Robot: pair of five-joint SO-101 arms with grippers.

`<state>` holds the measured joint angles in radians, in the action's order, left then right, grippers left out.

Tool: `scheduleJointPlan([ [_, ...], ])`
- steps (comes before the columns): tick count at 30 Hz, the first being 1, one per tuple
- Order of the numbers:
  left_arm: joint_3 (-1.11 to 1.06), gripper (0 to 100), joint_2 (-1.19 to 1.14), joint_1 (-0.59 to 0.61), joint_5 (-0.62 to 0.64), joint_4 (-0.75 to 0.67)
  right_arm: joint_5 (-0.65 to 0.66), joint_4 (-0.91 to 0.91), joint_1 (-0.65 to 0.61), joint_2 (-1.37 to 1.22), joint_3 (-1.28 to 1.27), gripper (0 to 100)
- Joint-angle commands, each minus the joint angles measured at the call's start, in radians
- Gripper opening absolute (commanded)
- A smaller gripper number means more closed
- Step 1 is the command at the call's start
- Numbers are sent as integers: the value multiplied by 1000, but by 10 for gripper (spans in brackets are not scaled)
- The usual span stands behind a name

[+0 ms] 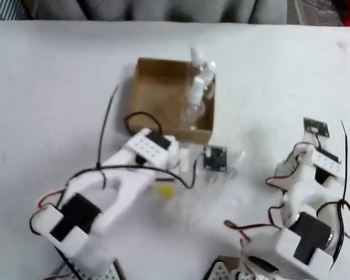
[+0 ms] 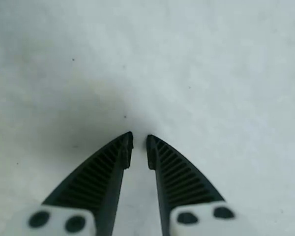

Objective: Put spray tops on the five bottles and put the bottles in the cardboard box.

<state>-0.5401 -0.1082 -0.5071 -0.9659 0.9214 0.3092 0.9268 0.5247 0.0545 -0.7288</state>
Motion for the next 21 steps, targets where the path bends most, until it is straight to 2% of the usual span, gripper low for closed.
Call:
scheduleJointPlan([
  [1, 58, 125, 4, 21, 18, -23, 9, 5, -21, -2, 37, 18],
  [4, 55, 35, 2, 15, 18, 11, 9, 4, -21, -2, 37, 18],
  [10, 66, 63, 8, -30, 54, 141, 9, 4, -18, -4, 37, 18],
  [16, 64, 69, 10, -13, 333, 184, 6, 4, -19, -4, 37, 18],
  [21, 72, 195, 18, 77, 568, 172, 8, 4, -21, -4, 37, 18],
])
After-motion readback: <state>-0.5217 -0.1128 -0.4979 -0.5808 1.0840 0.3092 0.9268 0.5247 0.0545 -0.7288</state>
